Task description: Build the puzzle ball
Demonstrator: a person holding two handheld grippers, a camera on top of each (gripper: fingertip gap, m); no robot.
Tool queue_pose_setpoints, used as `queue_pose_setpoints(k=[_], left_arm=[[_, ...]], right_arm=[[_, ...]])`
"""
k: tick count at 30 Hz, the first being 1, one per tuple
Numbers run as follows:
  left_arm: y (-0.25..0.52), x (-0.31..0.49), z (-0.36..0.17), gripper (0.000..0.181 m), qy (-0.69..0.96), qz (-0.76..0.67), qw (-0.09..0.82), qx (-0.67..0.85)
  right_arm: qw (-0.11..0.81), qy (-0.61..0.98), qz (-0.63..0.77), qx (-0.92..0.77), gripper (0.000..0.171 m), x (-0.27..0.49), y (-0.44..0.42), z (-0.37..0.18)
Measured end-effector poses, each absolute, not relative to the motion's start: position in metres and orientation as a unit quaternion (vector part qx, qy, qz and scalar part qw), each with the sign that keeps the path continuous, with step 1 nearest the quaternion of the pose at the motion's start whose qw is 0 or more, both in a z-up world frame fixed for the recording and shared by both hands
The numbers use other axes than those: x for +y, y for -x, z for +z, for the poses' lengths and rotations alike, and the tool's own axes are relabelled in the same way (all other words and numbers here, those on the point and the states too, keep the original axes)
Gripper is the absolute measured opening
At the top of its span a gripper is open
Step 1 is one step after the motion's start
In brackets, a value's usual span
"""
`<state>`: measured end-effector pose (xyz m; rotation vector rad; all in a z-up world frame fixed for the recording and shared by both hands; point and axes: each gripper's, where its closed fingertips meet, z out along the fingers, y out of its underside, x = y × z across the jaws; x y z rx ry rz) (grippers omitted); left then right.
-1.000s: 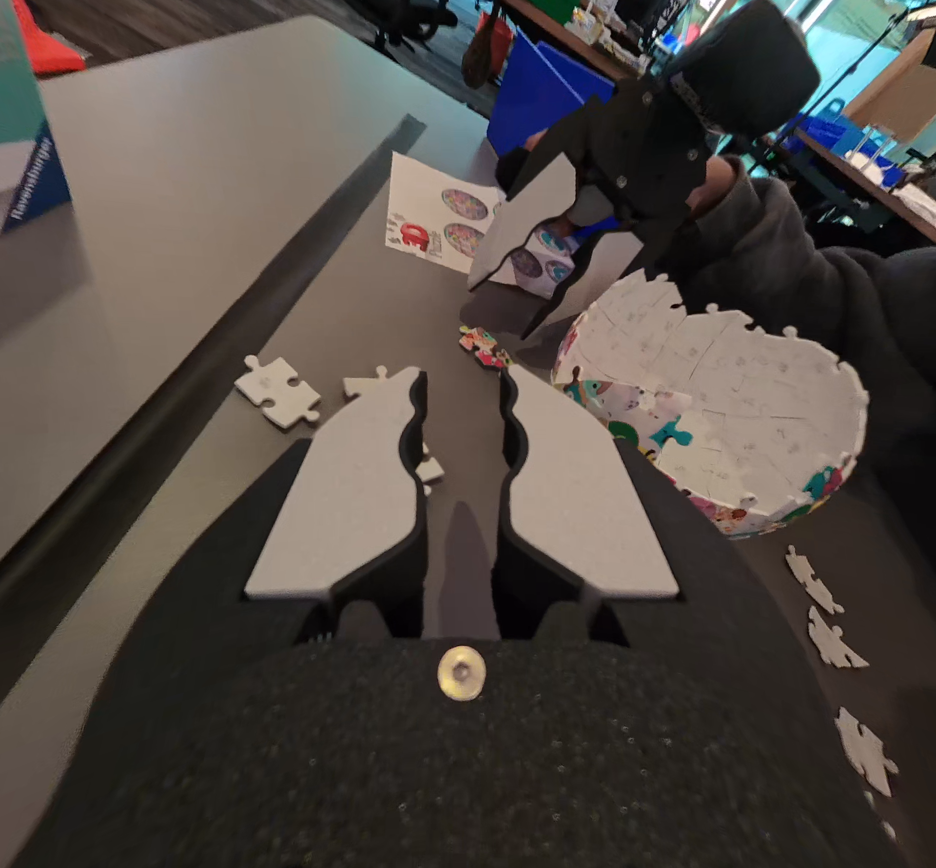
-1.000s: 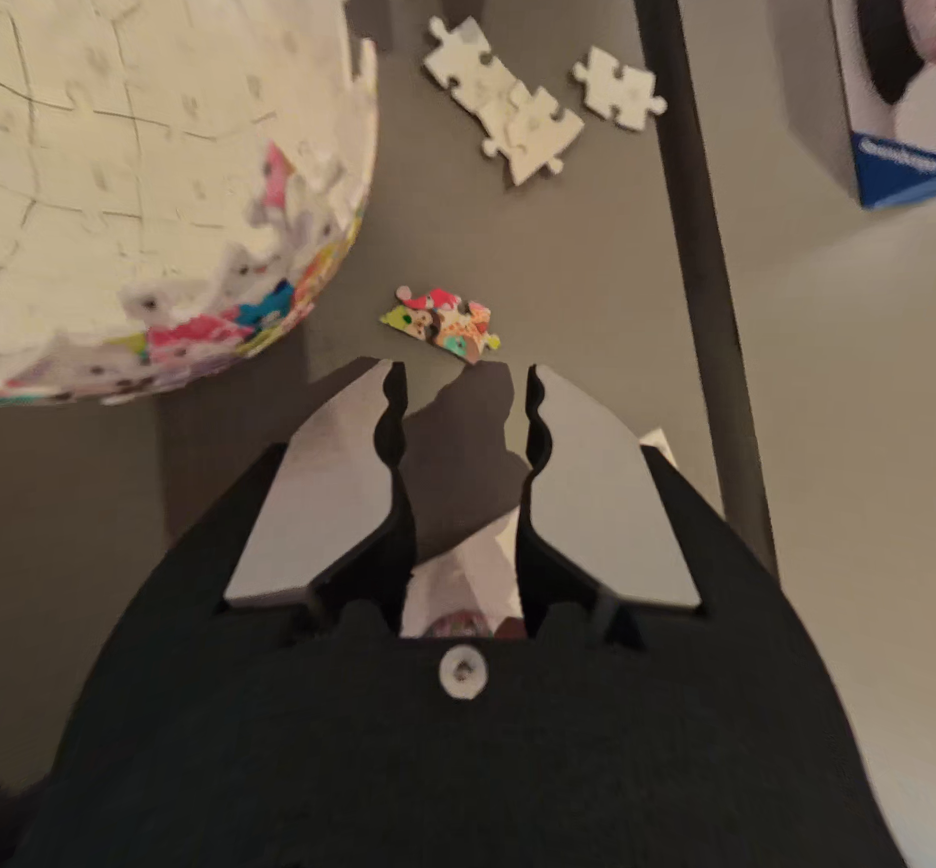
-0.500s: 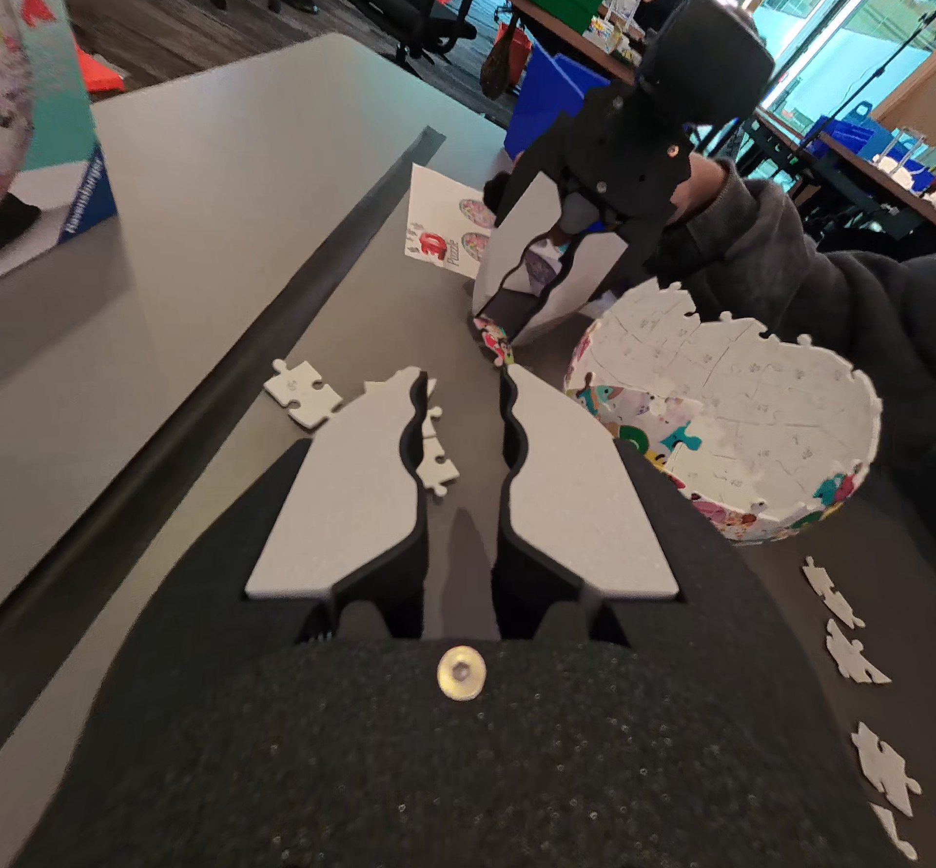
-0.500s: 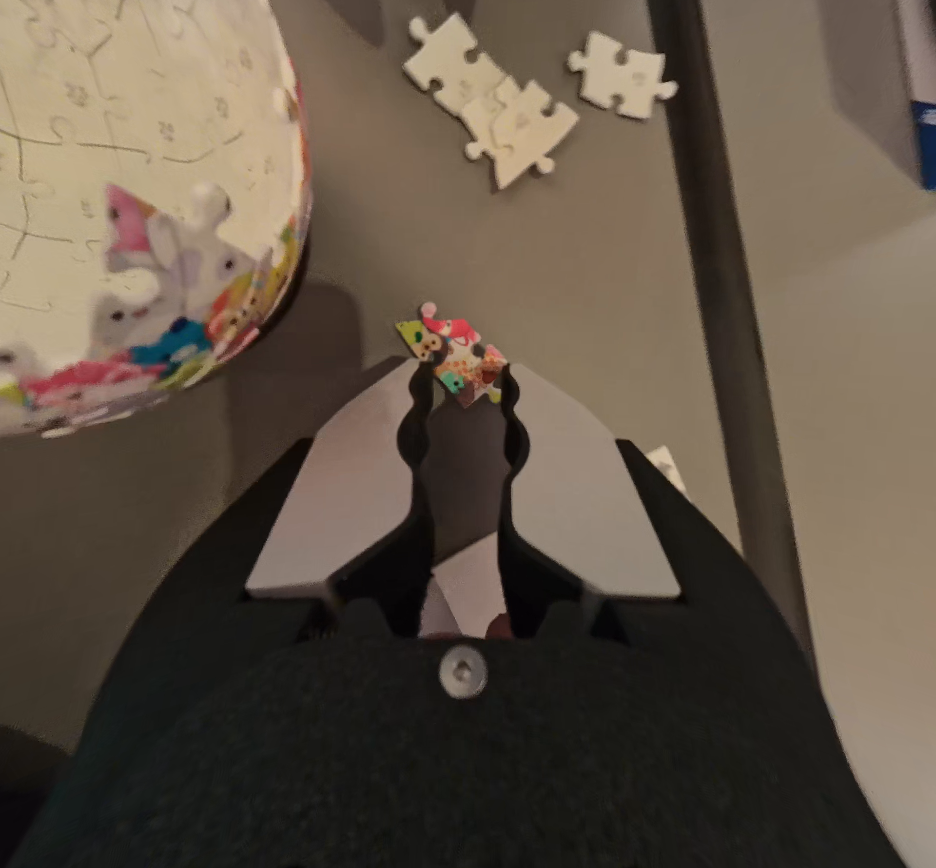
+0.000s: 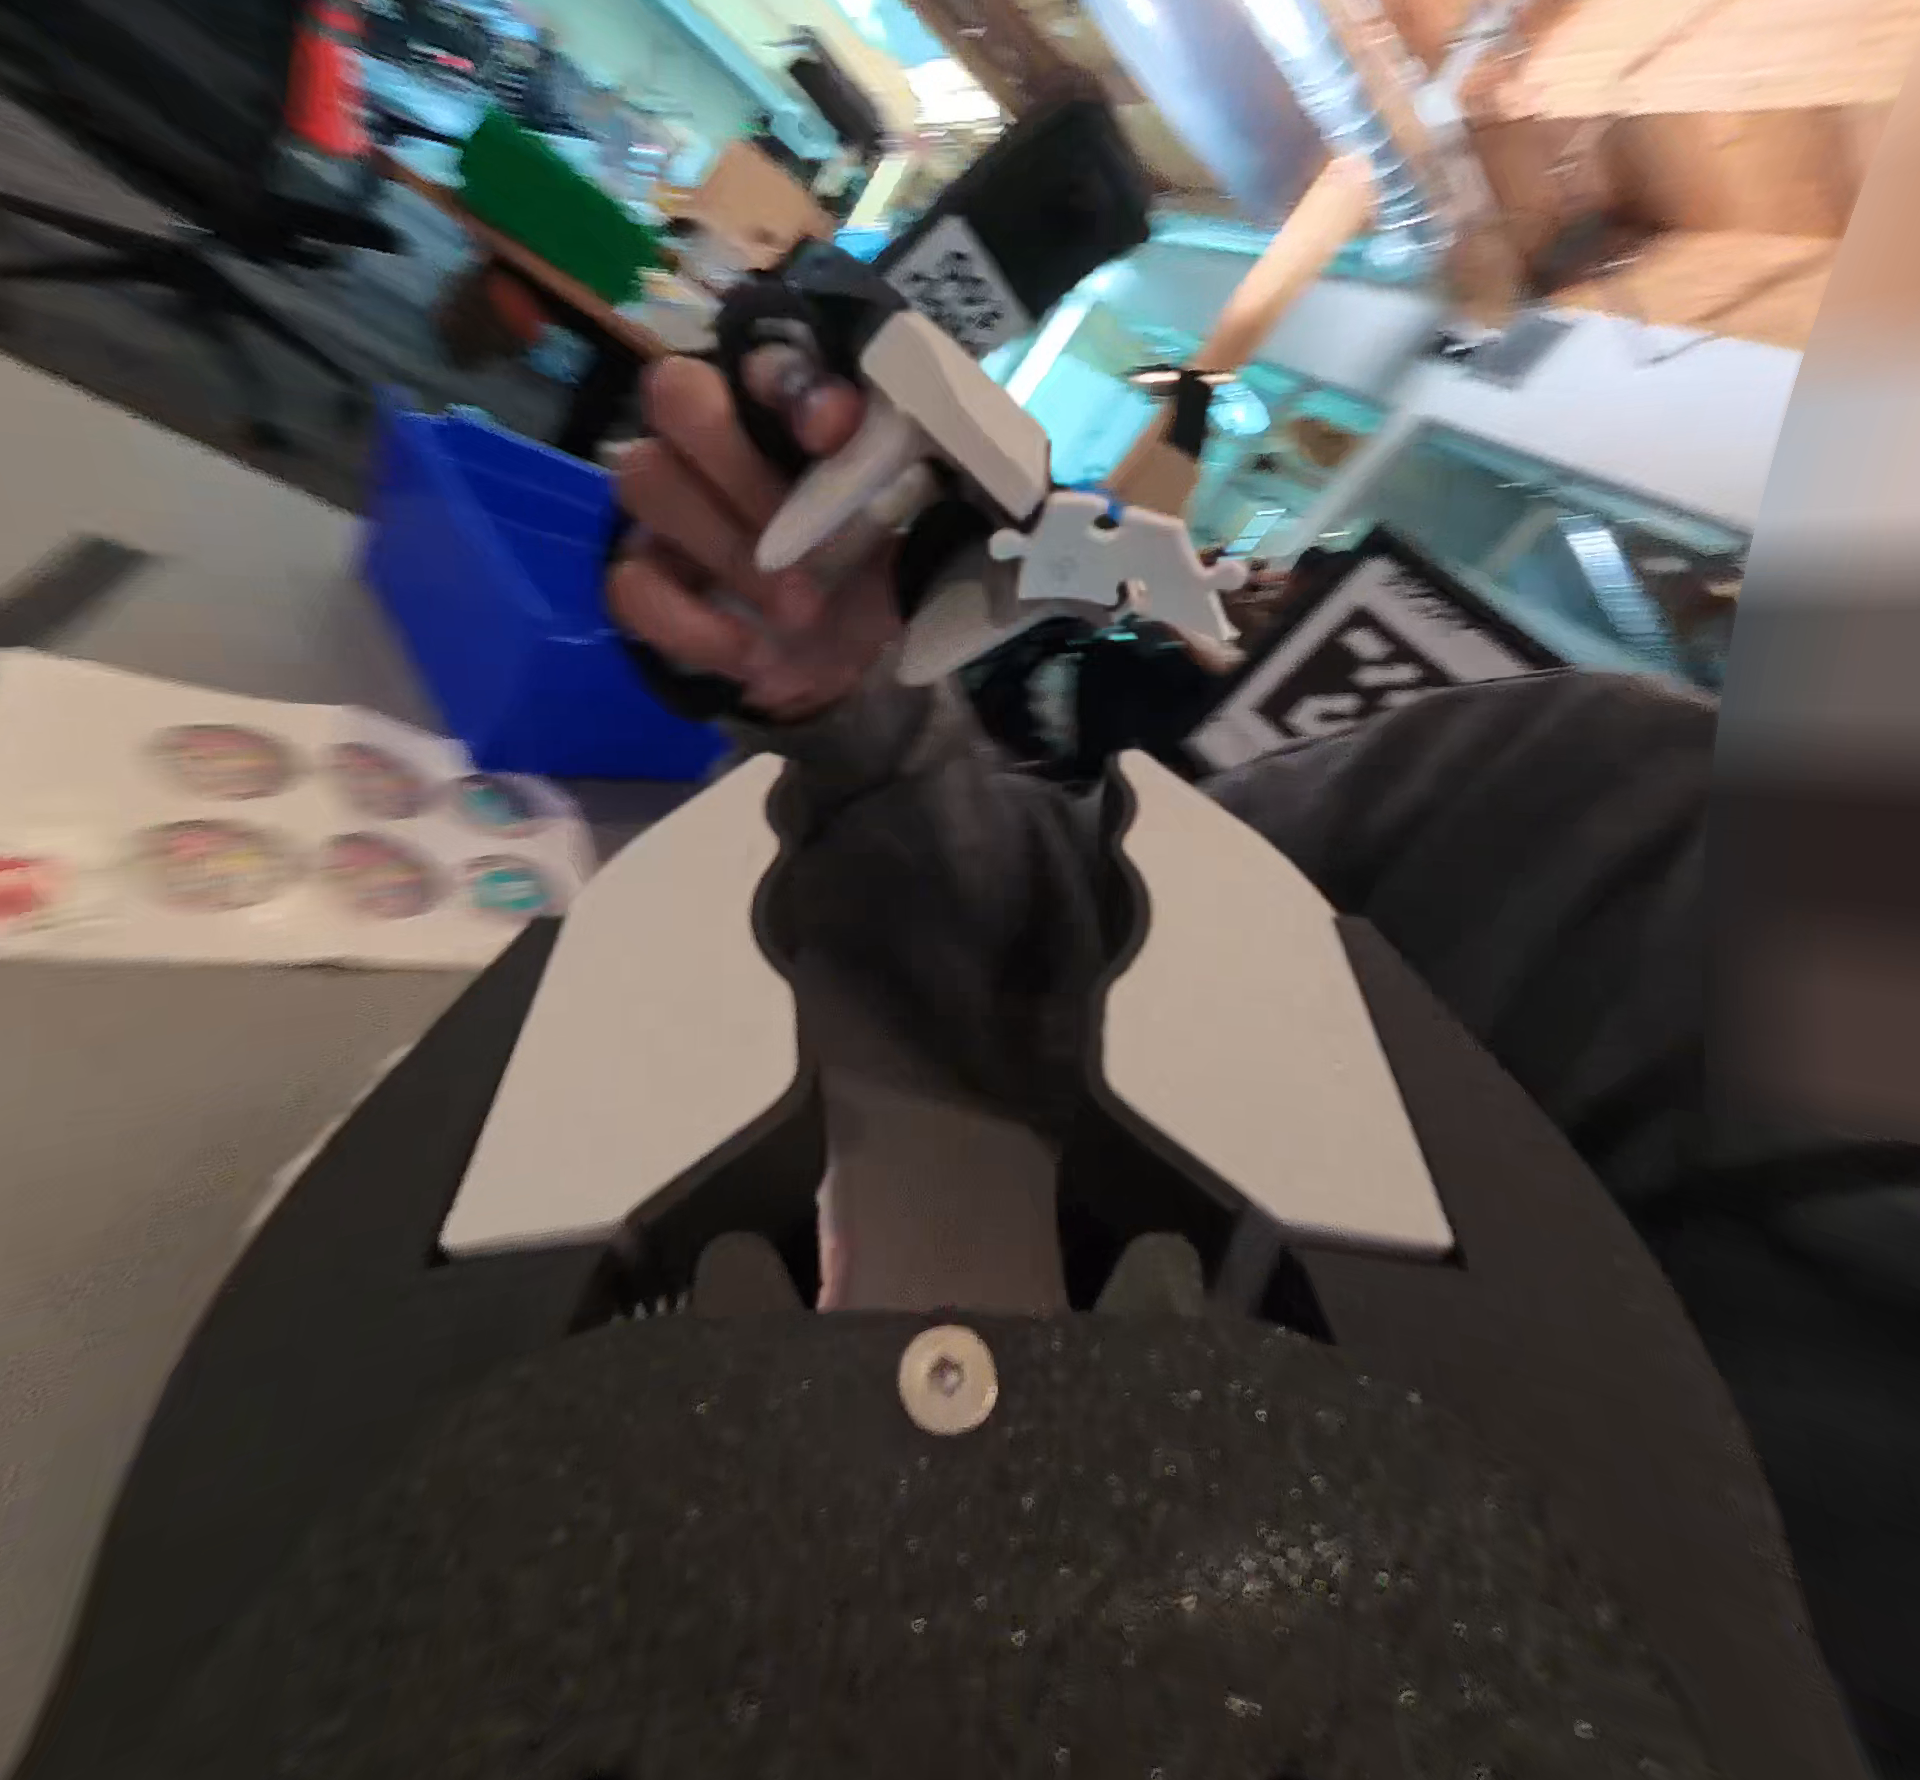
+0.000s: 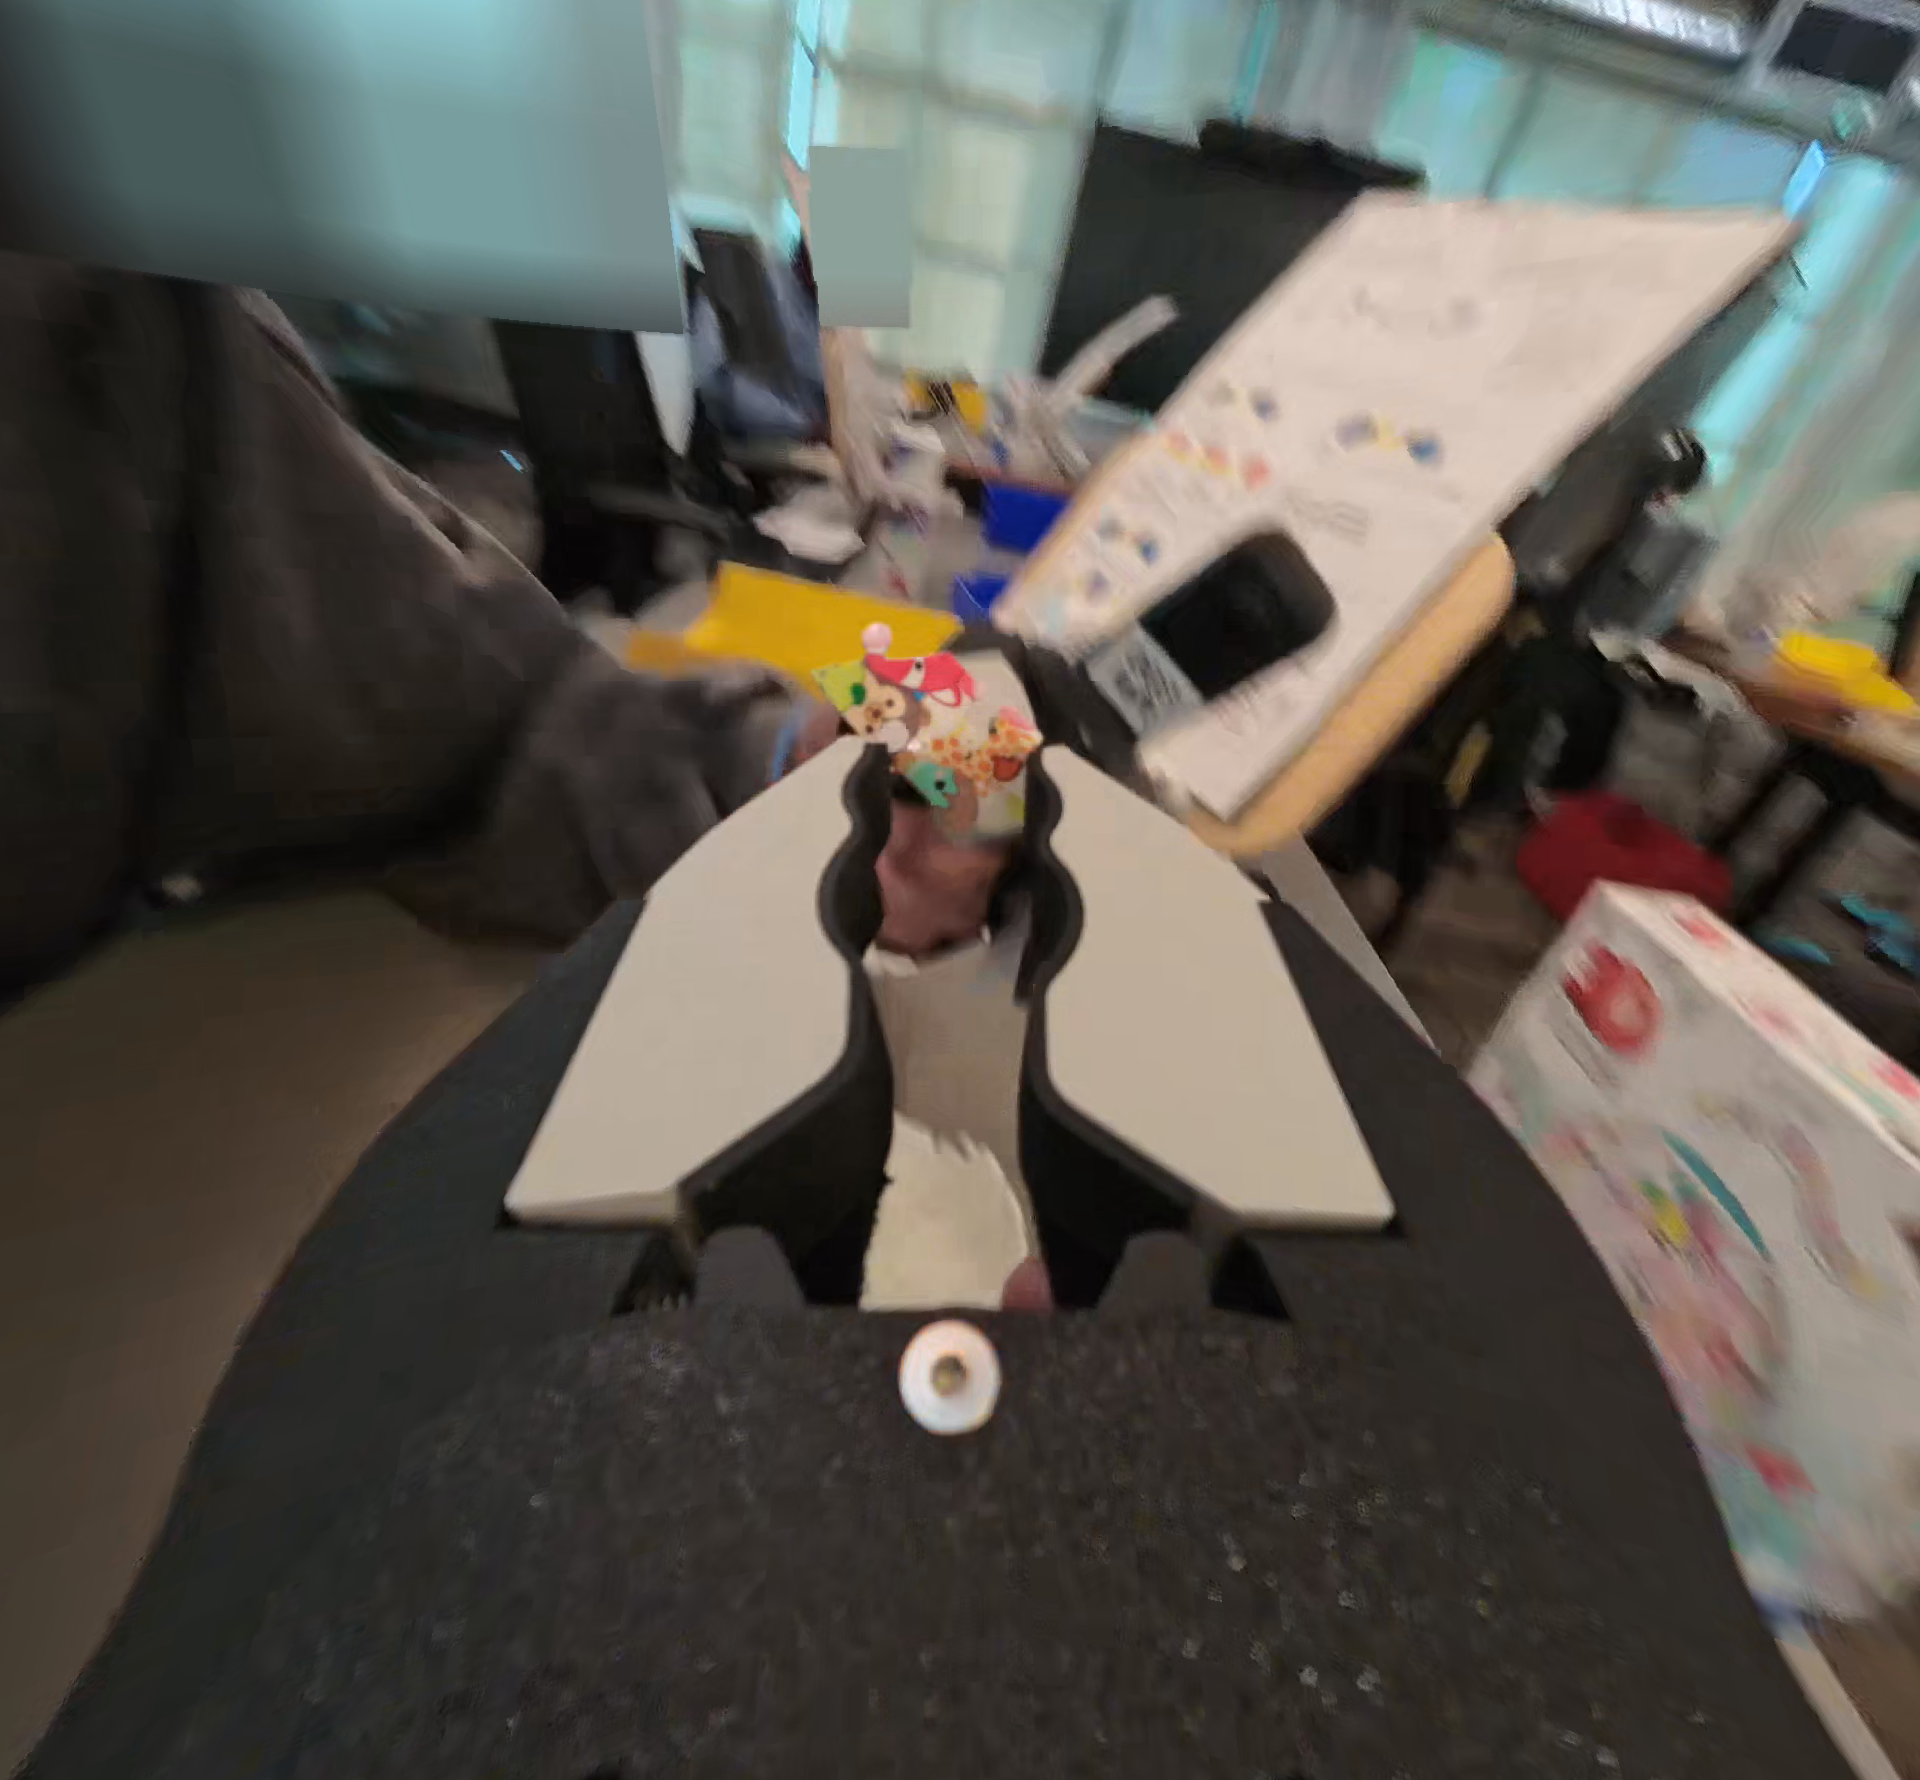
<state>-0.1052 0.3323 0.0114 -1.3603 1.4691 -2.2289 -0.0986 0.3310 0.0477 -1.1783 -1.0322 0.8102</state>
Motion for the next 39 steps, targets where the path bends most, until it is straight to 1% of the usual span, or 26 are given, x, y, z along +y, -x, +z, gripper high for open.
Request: queue_pose_setpoints(k=[2,5,8,9,11,13,14,16,18,22,24,27,28,29,31,32,36,39], left_arm=[[0.112,0.304,0.033,0.058,0.389,-0.801,-0.001,0.456],[0.127,0.285,0.062,0.059,0.298,-0.866,-0.100,0.389],[0.129,0.282,0.066,0.054,0.276,-0.882,-0.125,0.361],[0.128,0.285,0.066,0.046,0.273,-0.887,-0.132,0.348],[0.125,0.290,0.061,0.043,0.280,-0.890,-0.136,0.333],[0.119,0.296,0.053,0.013,0.296,-0.891,-0.106,0.328],[0.116,0.302,0.051,0.009,0.307,-0.893,-0.096,0.315],[0.111,0.308,0.042,0.007,0.331,-0.885,-0.087,0.316],[0.107,0.310,0.037,0.006,0.352,-0.875,-0.055,0.328],[0.108,0.308,0.038,0.005,0.375,-0.848,-0.008,0.375],[0.112,0.305,0.043,0.005,0.377,-0.837,0.008,0.397],[0.119,0.294,0.049,0.003,0.372,-0.816,0.028,0.441],[0.123,0.290,0.054,0.003,0.365,-0.814,0.036,0.450],[0.126,0.287,0.060,0.010,0.365,-0.813,0.043,0.452],[0.129,0.281,0.066,0.033,0.374,-0.803,0.053,0.461],[0.133,0.277,0.069,0.043,0.376,-0.797,0.061,0.468],[0.143,0.270,0.063,0.044,0.419,-0.742,0.140,0.505],[0.158,0.253,0.038,0.044,0.460,-0.680,0.154,0.549]], right_arm=[[0.635,0.487,0.384,-0.461,0.024,0.319,0.112,0.057],[0.633,0.481,0.370,-0.481,0.024,0.315,0.125,0.054],[0.632,0.469,0.361,-0.501,0.024,0.308,0.132,0.054],[0.634,0.472,0.347,-0.504,0.024,0.309,0.133,0.054],[0.638,0.490,0.310,-0.508,0.024,0.315,0.132,0.050],[0.640,0.490,0.289,-0.516,0.015,0.314,0.127,0.049],[0.641,0.501,0.266,-0.517,0.012,0.317,0.123,0.046],[0.632,0.531,0.220,-0.520,0.019,0.326,0.115,0.038],[0.623,0.560,0.187,-0.514,0.029,0.332,0.107,0.035],[0.603,0.597,0.124,-0.514,0.032,0.331,0.105,0.038],[0.604,0.600,0.089,-0.518,0.032,0.328,0.109,0.043],[0.605,0.603,0.068,-0.515,0.039,0.319,0.111,0.052],[0.609,0.609,0.054,-0.506,0.038,0.318,0.107,0.055],[0.608,0.616,0.033,-0.500,0.039,0.318,0.102,0.056],[0.600,0.623,-0.002,-0.501,0.043,0.314,0.096,0.050],[0.597,0.625,-0.002,-0.504,0.042,0.309,0.095,0.046],[0.542,0.685,0.038,-0.485,0.040,0.281,0.087,0.012],[0.475,0.745,0.056,-0.465,0.041,0.249,0.083,-0.054]])
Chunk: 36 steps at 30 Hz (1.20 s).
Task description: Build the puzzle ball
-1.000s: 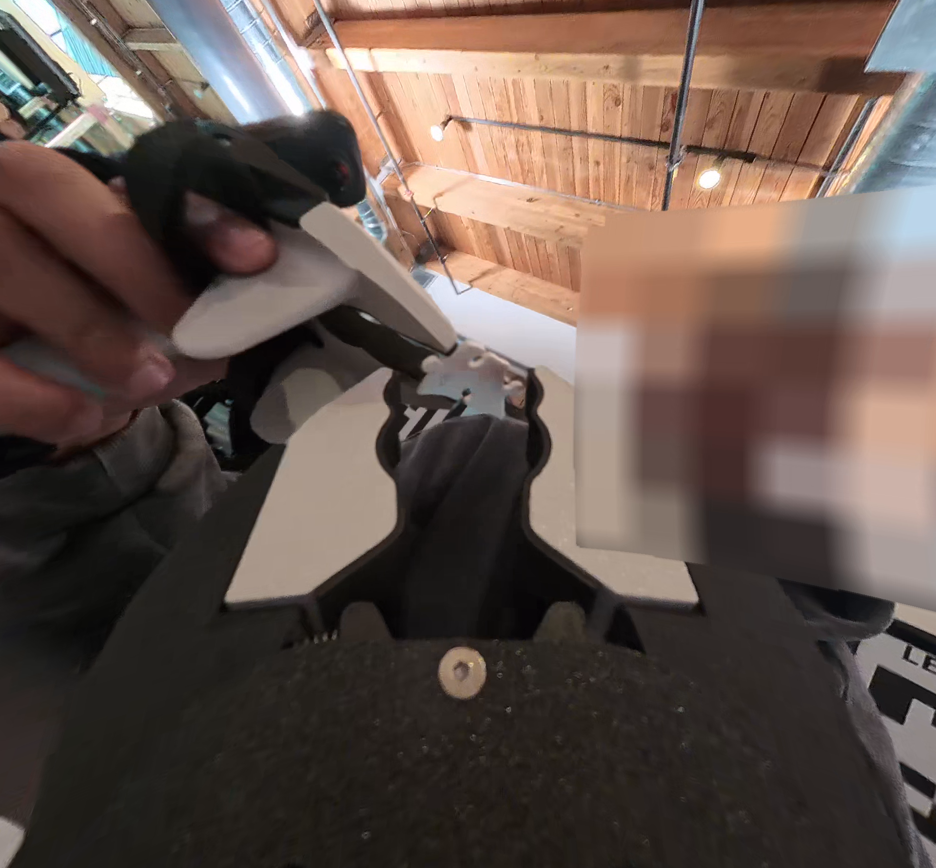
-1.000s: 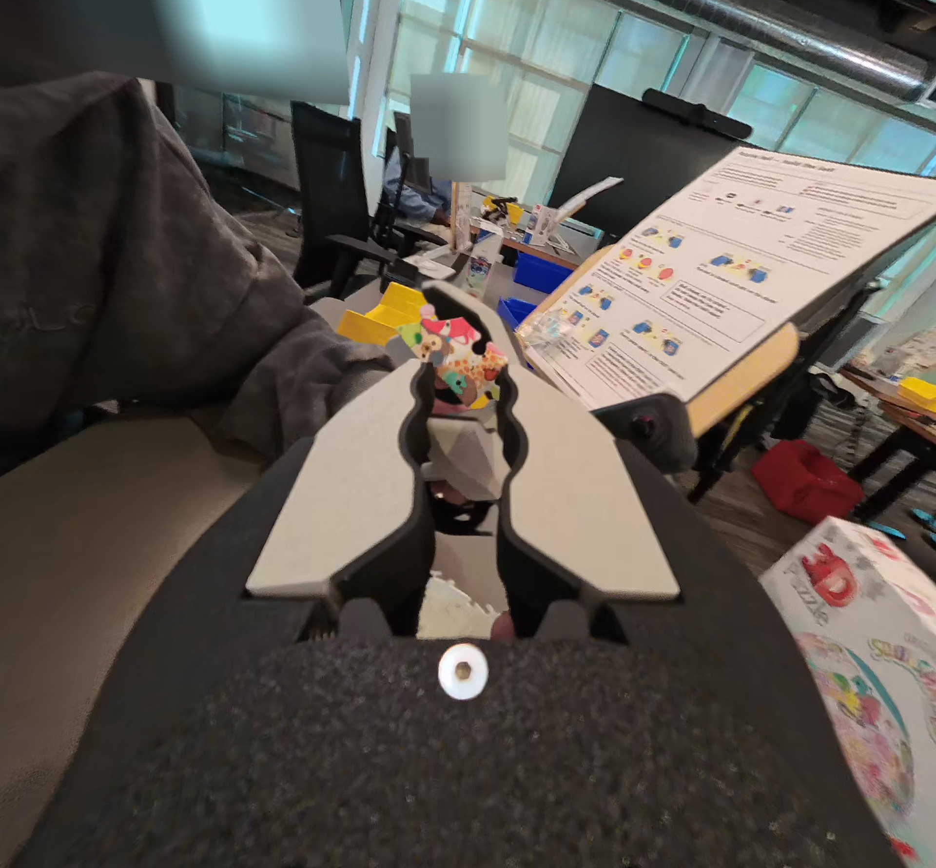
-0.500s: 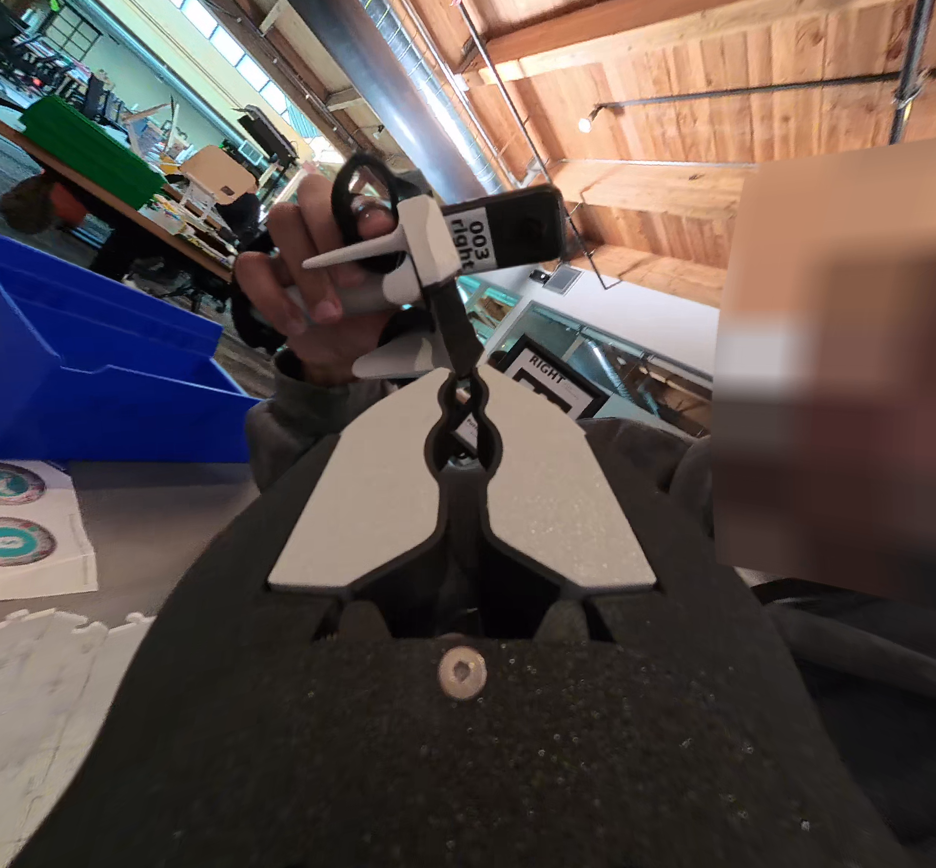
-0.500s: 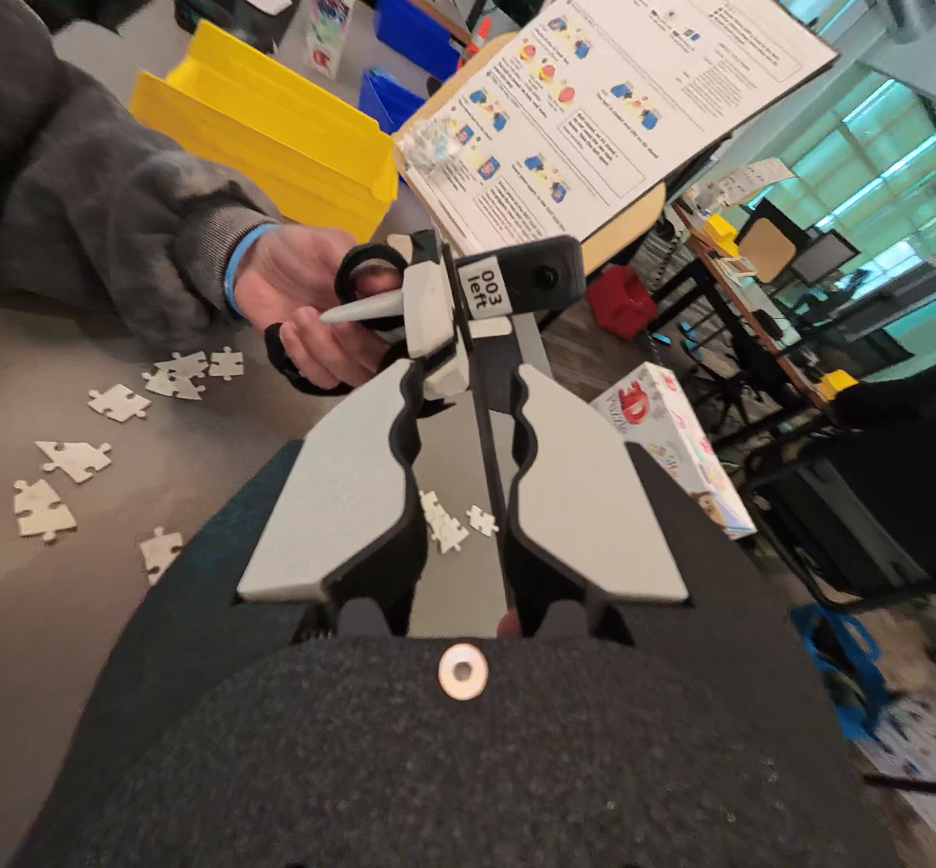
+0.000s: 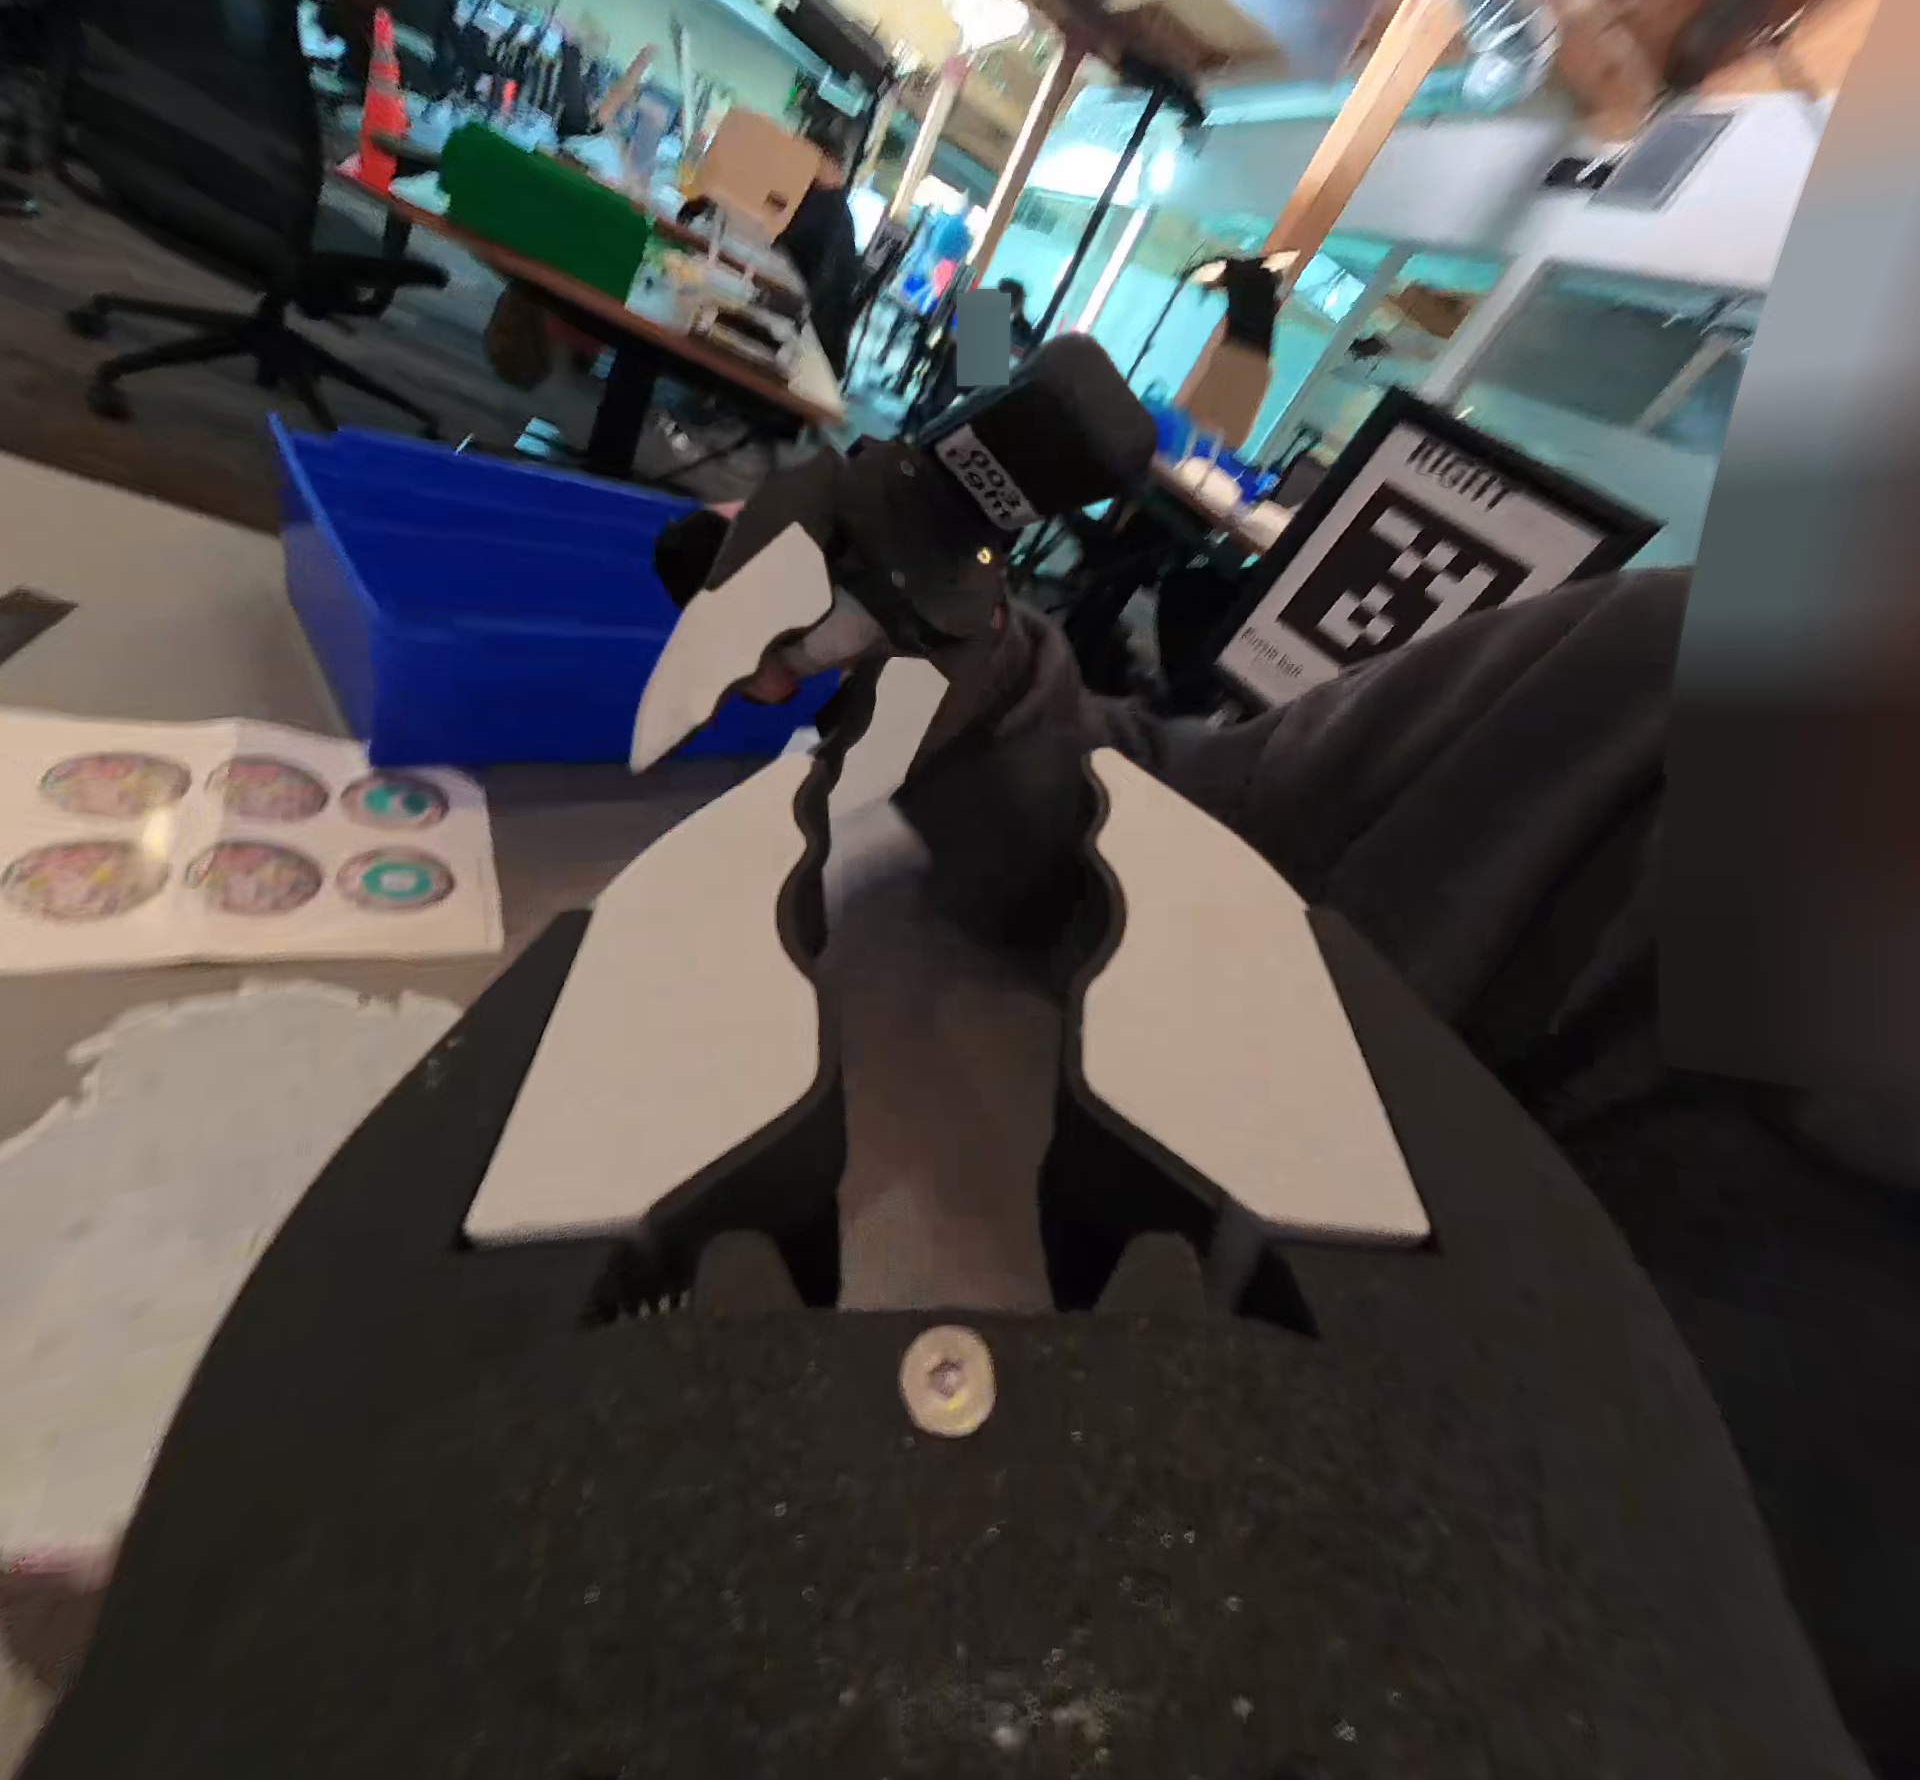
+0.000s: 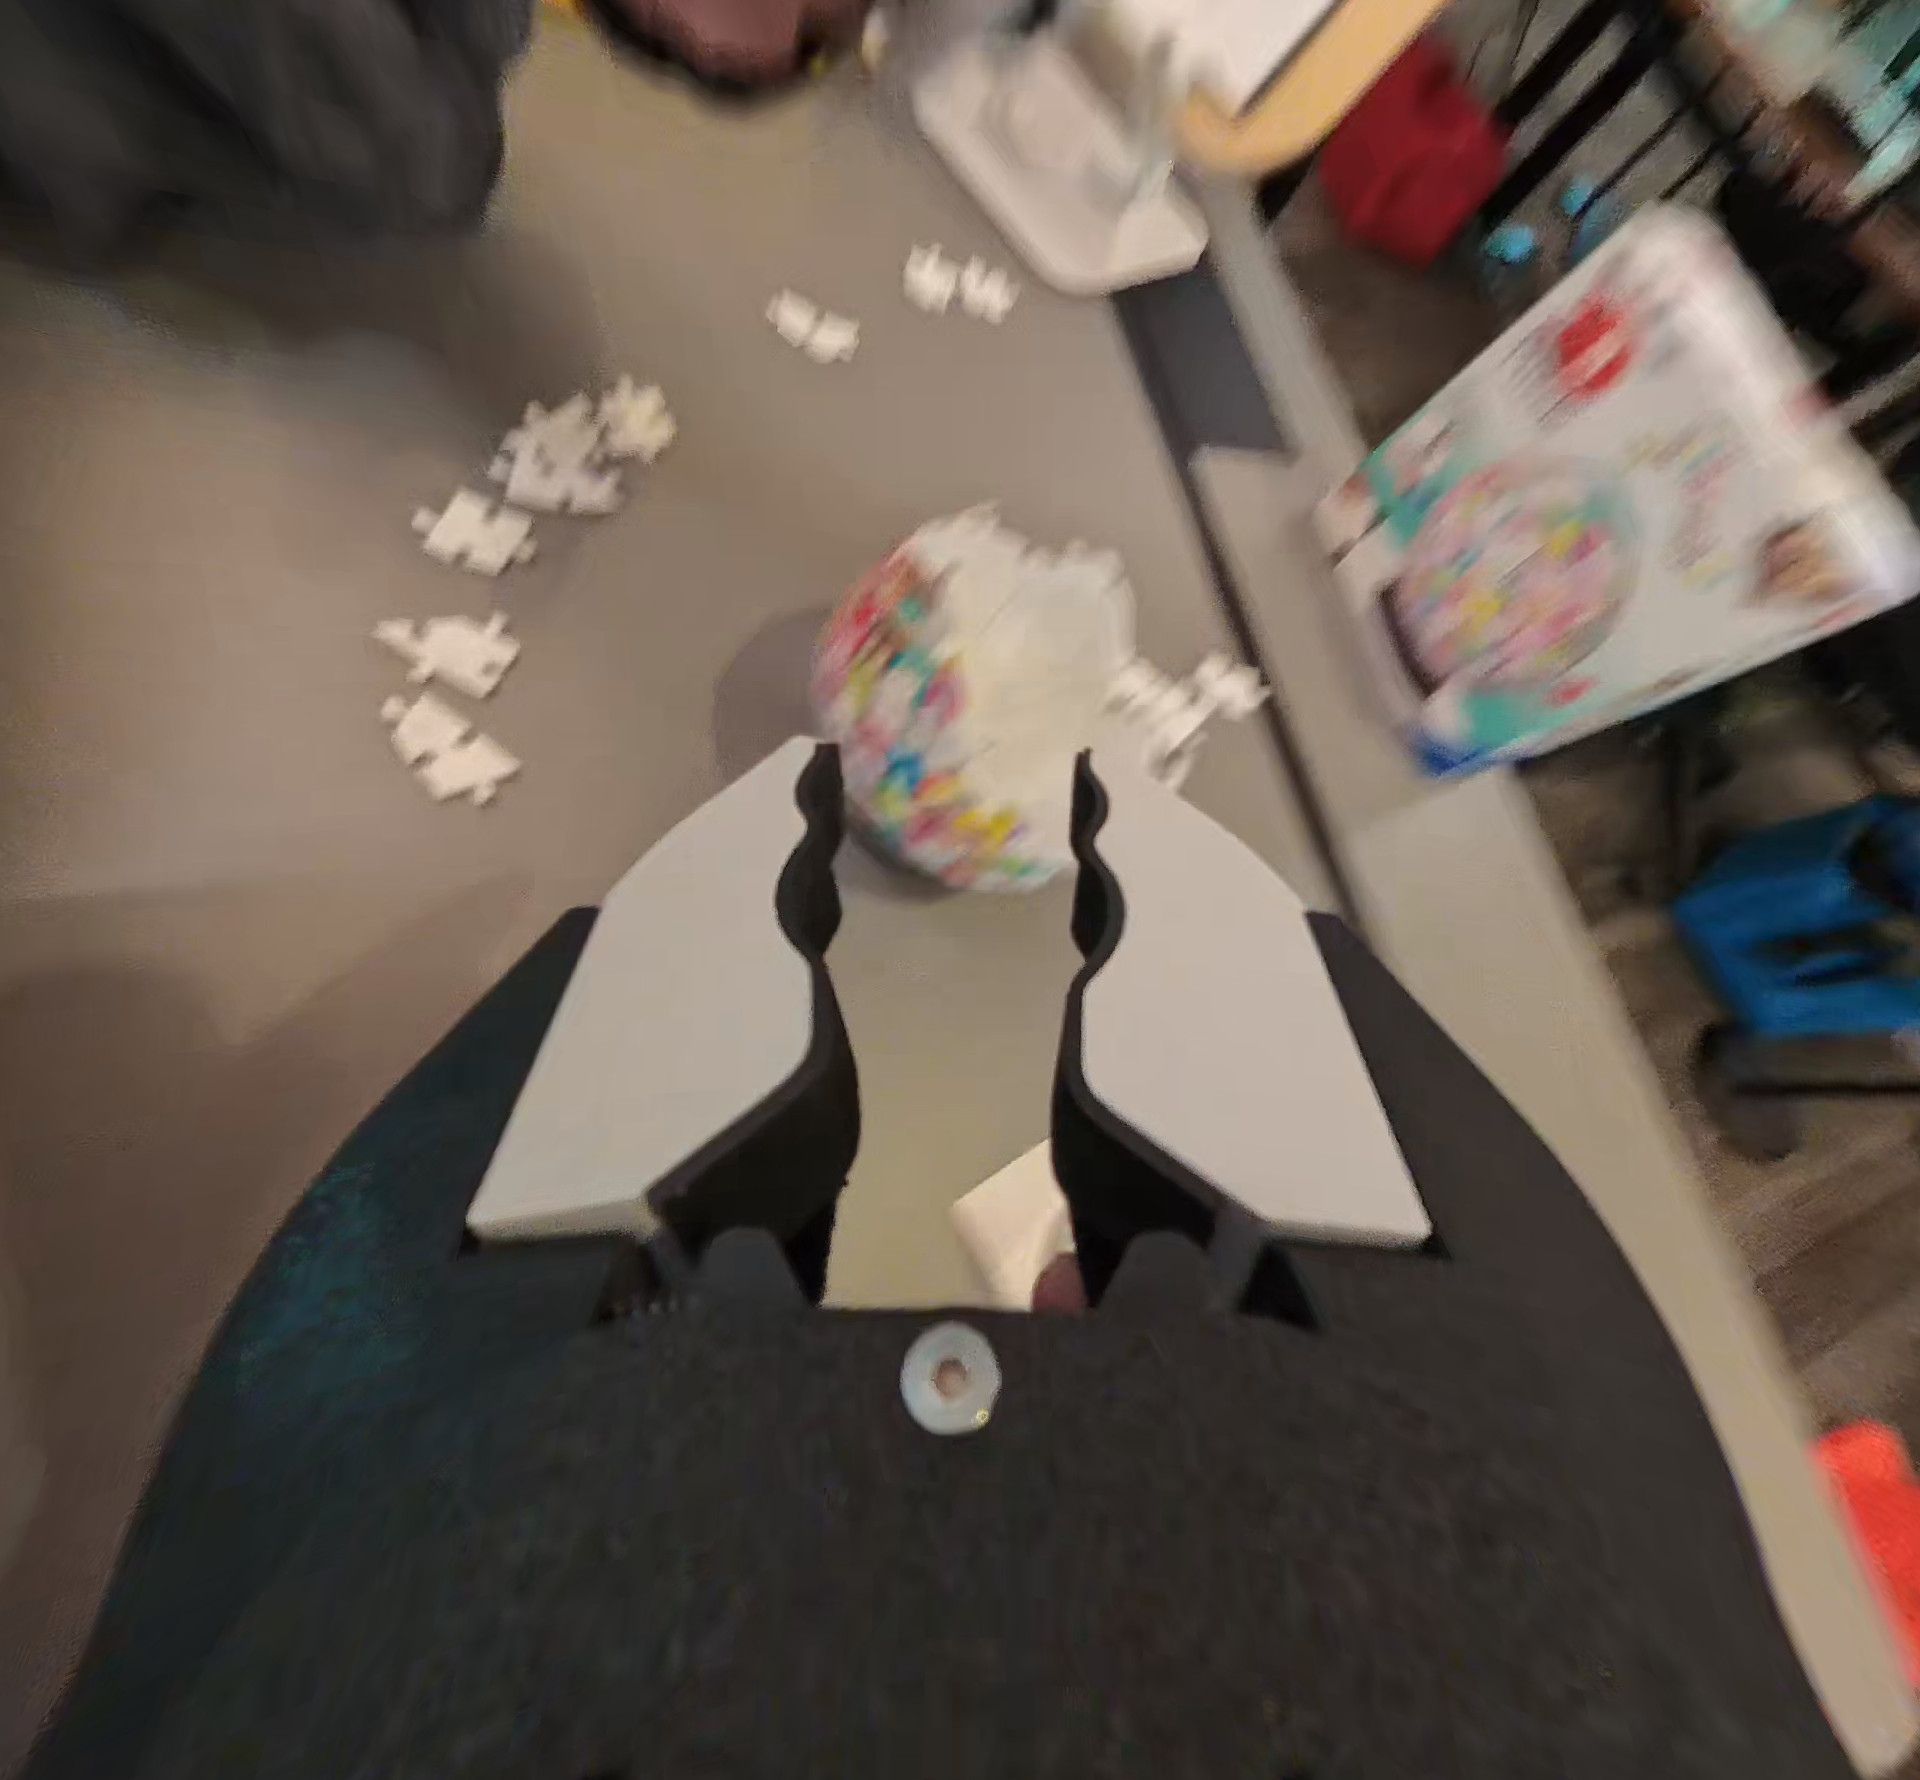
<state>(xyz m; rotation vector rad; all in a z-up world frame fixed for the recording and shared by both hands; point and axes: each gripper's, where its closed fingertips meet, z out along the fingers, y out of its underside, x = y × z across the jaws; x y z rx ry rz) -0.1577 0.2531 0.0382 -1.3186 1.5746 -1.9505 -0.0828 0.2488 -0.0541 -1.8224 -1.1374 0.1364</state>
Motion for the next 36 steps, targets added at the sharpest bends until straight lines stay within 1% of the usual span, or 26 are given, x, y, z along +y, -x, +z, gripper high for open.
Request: queue_pose_setpoints(k=[3,5,7,9,10,12,13,14,15,17,18,27,32,36], left_arm=[[0.175,0.242,0.010,0.044,0.507,-0.623,0.180,0.569],[0.187,0.234,-0.005,0.044,0.531,-0.606,0.187,0.562],[0.196,0.226,-0.021,0.044,0.556,-0.595,0.181,0.551],[0.204,0.214,-0.038,0.044,0.572,-0.588,0.174,0.545],[0.207,0.210,-0.047,0.043,0.579,-0.584,0.173,0.542],[0.211,0.202,-0.064,0.042,0.595,-0.577,0.172,0.533],[0.212,0.200,-0.073,0.041,0.604,-0.574,0.168,0.526],[0.213,0.198,-0.081,0.040,0.614,-0.571,0.160,0.521],[0.214,0.196,-0.088,0.037,0.623,-0.569,0.151,0.515],[0.214,0.195,-0.097,0.035,0.635,-0.575,0.142,0.497],[0.213,0.196,-0.102,0.034,0.642,-0.577,0.140,0.486],[0.203,0.197,-0.131,0.033,0.675,-0.593,0.089,0.429],[0.199,0.184,-0.133,0.033,0.677,-0.629,0.054,0.379],[0.196,0.168,-0.120,0.033,0.643,-0.694,-0.003,0.324]], right_arm=[[0.400,0.808,0.069,-0.428,0.045,0.224,0.084,-0.140],[0.363,0.840,0.083,-0.395,0.057,0.216,0.088,-0.182],[0.345,0.857,0.089,-0.372,0.066,0.218,0.090,-0.206],[0.341,0.862,0.104,-0.360,0.075,0.226,0.099,-0.215],[0.336,0.863,0.111,-0.360,0.077,0.230,0.105,-0.218],[0.325,0.863,0.100,-0.373,0.077,0.235,0.111,-0.225],[0.321,0.863,0.089,-0.380,0.072,0.237,0.112,-0.228],[0.322,0.864,0.088,-0.377,0.057,0.238,0.111,-0.227],[0.320,0.864,0.084,-0.379,0.050,0.238,0.110,-0.227],[0.320,0.859,0.086,-0.391,0.024,0.231,0.111,-0.228],[0.328,0.854,0.083,-0.395,0.021,0.229,0.111,-0.228],[0.347,0.828,0.046,-0.438,0.007,0.211,0.111,-0.222],[0.407,0.776,-0.006,-0.482,0.002,0.200,0.123,-0.196],[0.496,0.633,-0.112,-0.583,0.001,0.175,0.165,-0.145]])
